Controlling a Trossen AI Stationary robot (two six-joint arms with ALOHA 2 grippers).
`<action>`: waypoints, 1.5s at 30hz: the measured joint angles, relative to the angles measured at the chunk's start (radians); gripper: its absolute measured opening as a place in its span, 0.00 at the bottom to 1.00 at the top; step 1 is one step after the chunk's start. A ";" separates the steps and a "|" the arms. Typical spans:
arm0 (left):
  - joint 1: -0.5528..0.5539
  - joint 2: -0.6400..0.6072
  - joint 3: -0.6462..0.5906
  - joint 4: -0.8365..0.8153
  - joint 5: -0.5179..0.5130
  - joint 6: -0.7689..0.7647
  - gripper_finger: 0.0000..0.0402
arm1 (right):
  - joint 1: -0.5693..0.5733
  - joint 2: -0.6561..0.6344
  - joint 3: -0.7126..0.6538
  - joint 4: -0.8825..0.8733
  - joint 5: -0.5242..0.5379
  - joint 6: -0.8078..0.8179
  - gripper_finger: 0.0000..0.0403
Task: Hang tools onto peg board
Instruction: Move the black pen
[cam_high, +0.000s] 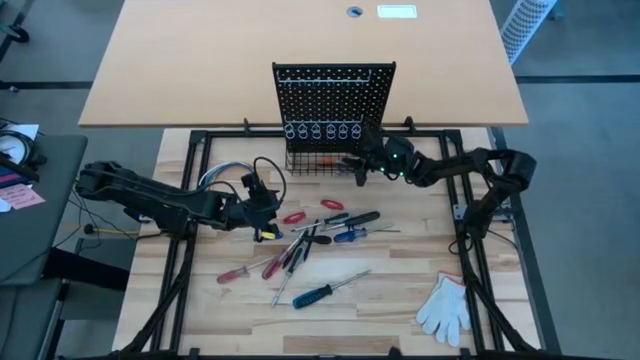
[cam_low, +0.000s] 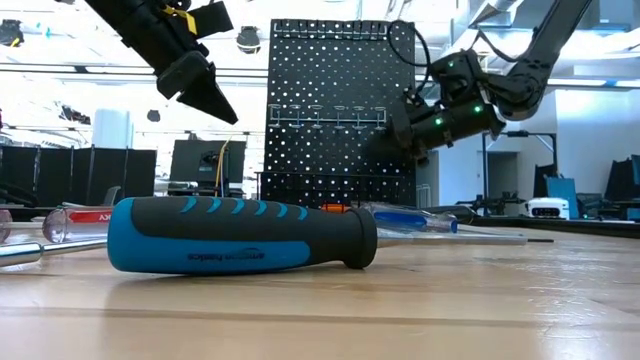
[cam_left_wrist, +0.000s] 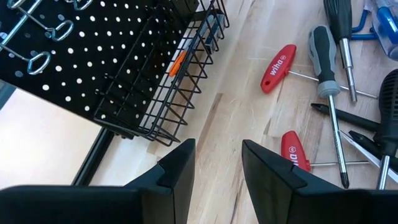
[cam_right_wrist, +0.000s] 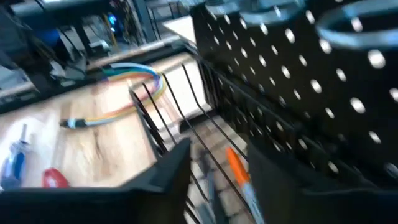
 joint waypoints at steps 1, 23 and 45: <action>0.000 0.000 0.000 0.000 0.000 0.000 0.32 | -0.006 -0.001 0.000 -0.014 -0.002 0.000 0.52; -0.032 0.000 0.000 -0.111 0.000 -0.073 0.32 | 0.428 -0.484 0.000 -0.545 0.324 -0.232 0.71; -0.179 0.000 -0.323 0.365 -0.004 -0.202 0.32 | 0.682 0.195 0.344 -0.513 0.085 -0.137 0.71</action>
